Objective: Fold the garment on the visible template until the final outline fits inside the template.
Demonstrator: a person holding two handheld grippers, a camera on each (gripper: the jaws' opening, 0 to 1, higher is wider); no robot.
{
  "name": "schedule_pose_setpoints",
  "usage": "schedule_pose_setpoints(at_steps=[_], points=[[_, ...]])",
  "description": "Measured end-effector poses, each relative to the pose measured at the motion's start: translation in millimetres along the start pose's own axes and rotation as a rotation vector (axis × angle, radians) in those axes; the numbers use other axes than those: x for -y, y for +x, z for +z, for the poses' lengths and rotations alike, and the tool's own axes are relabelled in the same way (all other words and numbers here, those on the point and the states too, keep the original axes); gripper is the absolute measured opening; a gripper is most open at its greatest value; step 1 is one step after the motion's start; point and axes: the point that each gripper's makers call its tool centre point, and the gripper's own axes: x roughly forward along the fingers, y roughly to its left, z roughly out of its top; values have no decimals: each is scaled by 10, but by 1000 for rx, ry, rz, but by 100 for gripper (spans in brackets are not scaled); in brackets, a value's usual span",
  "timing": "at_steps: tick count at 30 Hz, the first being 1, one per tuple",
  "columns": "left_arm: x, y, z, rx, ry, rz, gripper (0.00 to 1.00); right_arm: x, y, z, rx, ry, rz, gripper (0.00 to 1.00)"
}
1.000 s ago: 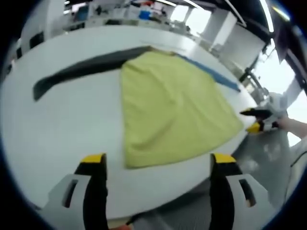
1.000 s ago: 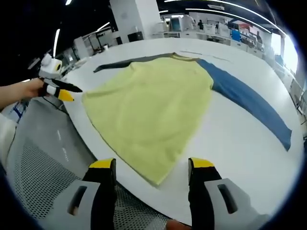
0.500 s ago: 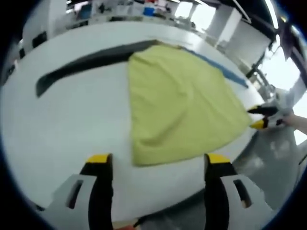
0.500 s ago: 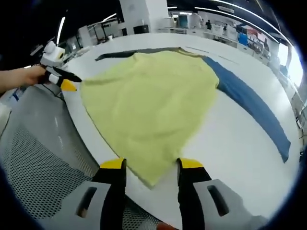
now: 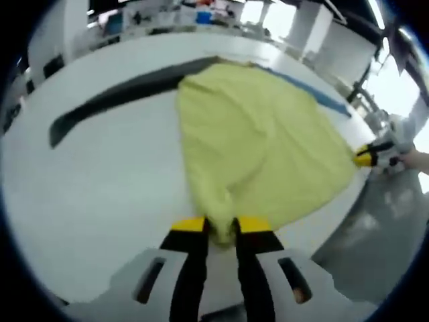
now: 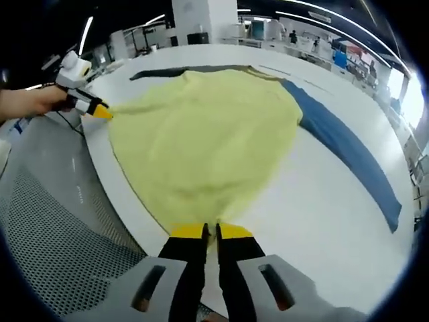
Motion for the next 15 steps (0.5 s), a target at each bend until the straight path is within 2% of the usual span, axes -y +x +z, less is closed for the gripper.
schedule_pose_setpoints(at_steps=[2,9,15], points=[[3,15,-10,-4,-22,-13,2,-5,-11,4,0,3,-1,5],[75,12,-55,-30,-46,-38,1,-1,-52,-17,-26,39,4,3],[199,-116,-73,-53,-64,-72,0,32,-197,-51,-22,80,18,2]])
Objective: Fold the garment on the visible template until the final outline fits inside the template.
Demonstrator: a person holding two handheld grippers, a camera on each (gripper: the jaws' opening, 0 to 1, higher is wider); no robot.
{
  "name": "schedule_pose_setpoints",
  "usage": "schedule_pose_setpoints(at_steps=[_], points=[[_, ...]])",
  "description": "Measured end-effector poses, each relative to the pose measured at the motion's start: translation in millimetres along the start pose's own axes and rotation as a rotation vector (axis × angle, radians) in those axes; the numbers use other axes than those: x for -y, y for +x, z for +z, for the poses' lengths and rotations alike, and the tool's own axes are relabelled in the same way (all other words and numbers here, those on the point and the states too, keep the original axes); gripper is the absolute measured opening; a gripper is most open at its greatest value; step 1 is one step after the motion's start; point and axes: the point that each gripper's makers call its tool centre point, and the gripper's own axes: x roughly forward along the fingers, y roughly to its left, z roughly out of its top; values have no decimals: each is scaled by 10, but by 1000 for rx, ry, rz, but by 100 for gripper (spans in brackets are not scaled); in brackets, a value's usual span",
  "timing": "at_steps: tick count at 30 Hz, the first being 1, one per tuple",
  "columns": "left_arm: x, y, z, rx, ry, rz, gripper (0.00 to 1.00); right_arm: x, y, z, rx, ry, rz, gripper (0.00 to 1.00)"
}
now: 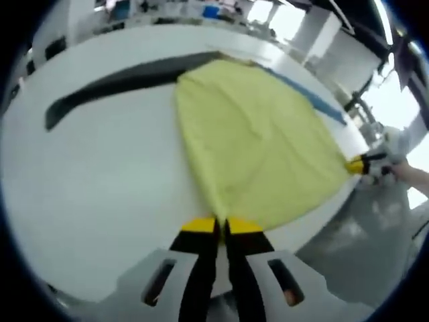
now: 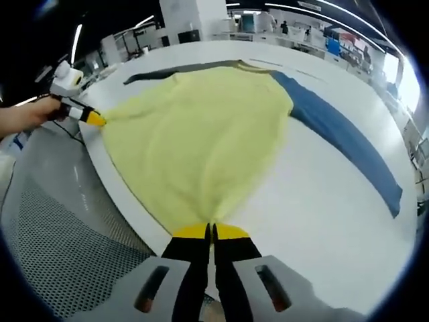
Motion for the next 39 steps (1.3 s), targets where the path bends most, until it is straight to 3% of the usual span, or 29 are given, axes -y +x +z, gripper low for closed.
schedule_pose_setpoints(at_steps=[8,14,21,24,28,32,34,36,39], points=[[224,-81,-152,-95,72,-28,0,45,-117,-68,-25,-1,18,2],[289,-94,-281,-133,64,-41,0,49,-145,-142,-39,17,22,2],[296,-155,-322,-147,57,-42,1,22,-117,-224,-56,31,29,3],[260,-193,-364,-175,99,-19,2,-11,-119,-279,-73,51,45,4],[210,-236,-466,-213,121,-8,1,-25,-169,-434,-120,36,41,13],[117,-316,-495,-207,109,17,0,2,-261,-508,-117,46,20,22],[44,-367,-480,-190,108,43,0,30,-315,-476,-80,94,7,23],[-66,-404,-422,-149,98,88,9,68,-359,-487,-78,92,-13,26],[-175,-453,-363,-110,104,130,34,122,-398,-487,-74,85,-37,35]])
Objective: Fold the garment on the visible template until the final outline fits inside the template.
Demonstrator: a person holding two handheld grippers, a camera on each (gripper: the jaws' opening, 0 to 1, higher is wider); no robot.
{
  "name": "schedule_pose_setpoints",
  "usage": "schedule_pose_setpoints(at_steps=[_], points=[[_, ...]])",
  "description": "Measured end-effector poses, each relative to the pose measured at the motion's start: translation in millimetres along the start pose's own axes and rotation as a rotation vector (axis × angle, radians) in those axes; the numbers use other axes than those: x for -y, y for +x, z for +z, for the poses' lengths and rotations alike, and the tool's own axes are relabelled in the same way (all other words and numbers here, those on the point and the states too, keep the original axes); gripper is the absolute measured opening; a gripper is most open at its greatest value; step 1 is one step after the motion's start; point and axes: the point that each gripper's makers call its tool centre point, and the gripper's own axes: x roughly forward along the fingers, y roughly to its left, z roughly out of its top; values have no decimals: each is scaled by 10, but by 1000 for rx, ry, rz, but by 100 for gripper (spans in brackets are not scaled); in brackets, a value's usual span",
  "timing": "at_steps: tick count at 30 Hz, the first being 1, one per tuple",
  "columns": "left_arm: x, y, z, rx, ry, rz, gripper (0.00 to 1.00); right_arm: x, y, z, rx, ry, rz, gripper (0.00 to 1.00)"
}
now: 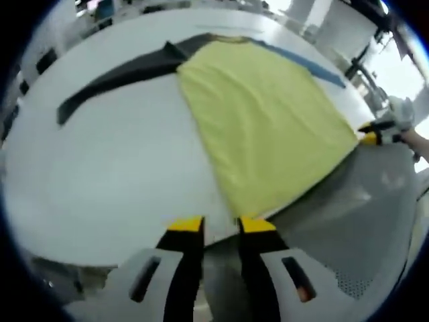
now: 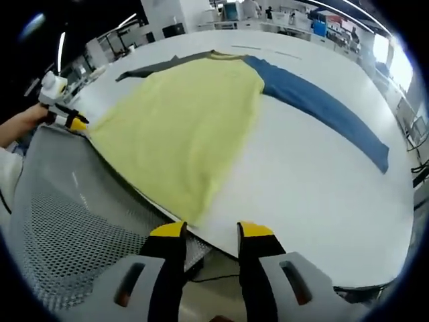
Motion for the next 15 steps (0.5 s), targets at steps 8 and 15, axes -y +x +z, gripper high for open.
schedule_pose_setpoints(at_steps=[8,15], points=[[-271,-160,192,179,-160,32,79,208,-164,326,179,41,-81,66],[-389,-407,441,385,-289,-41,99,354,-360,526,282,31,-127,78]])
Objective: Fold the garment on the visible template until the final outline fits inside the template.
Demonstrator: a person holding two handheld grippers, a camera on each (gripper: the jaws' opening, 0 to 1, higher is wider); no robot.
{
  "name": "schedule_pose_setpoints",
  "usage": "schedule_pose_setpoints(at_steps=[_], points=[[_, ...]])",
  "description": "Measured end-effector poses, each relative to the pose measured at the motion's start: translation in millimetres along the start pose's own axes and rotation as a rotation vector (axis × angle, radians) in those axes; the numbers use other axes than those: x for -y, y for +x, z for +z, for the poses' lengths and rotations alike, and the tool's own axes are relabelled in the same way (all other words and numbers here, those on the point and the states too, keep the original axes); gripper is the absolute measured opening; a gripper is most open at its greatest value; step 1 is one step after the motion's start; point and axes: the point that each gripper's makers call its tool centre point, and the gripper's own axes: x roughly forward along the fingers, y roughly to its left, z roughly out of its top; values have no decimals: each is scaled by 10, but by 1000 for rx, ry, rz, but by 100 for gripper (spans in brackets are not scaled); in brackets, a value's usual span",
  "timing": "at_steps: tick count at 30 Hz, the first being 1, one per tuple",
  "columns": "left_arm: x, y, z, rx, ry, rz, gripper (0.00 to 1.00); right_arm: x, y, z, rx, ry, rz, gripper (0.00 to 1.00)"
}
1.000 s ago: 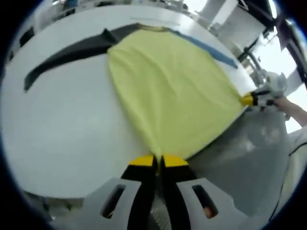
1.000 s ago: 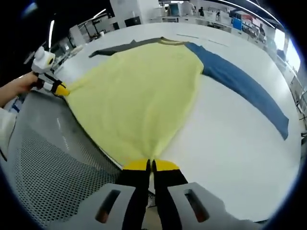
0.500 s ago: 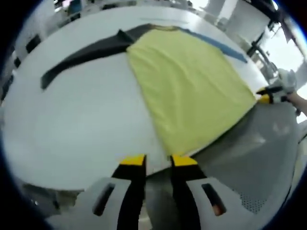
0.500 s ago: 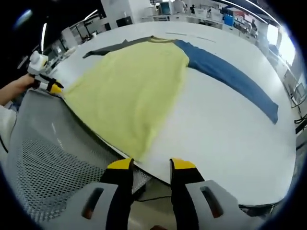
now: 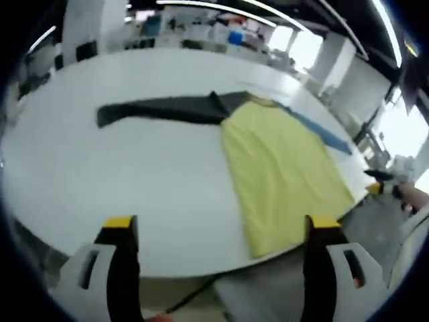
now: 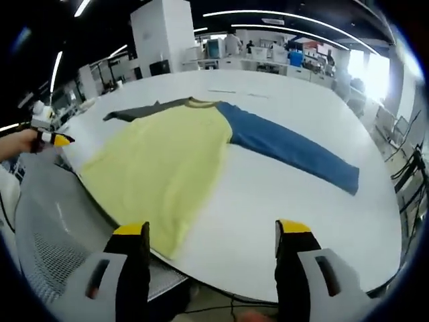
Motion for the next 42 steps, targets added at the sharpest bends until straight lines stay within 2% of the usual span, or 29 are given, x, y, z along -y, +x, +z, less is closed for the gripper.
schedule_pose_setpoints(at_steps=[1,4,8,11,19,26,32,35,39,42], points=[[18,-39,83,41,6,-17,99,16,-10,27,13,-3,-5,79],[5,-112,206,101,17,-31,99,68,-48,102,42,-1,-17,82],[59,-182,343,161,20,-43,99,103,-83,190,78,15,-27,82],[145,-187,406,183,51,-60,99,124,-76,200,87,28,-28,82],[364,-95,366,136,105,-98,99,137,-69,202,85,14,-24,81],[483,-74,373,126,125,-131,99,138,-60,194,82,18,-20,80],[627,-110,428,148,160,-170,99,137,-40,208,79,16,-15,80],[727,-116,414,147,242,-191,99,148,-16,213,79,19,-14,80],[874,-135,412,152,233,-229,99,177,32,208,71,21,-14,79],[974,-154,433,167,249,-252,99,226,68,238,85,68,-10,78]])
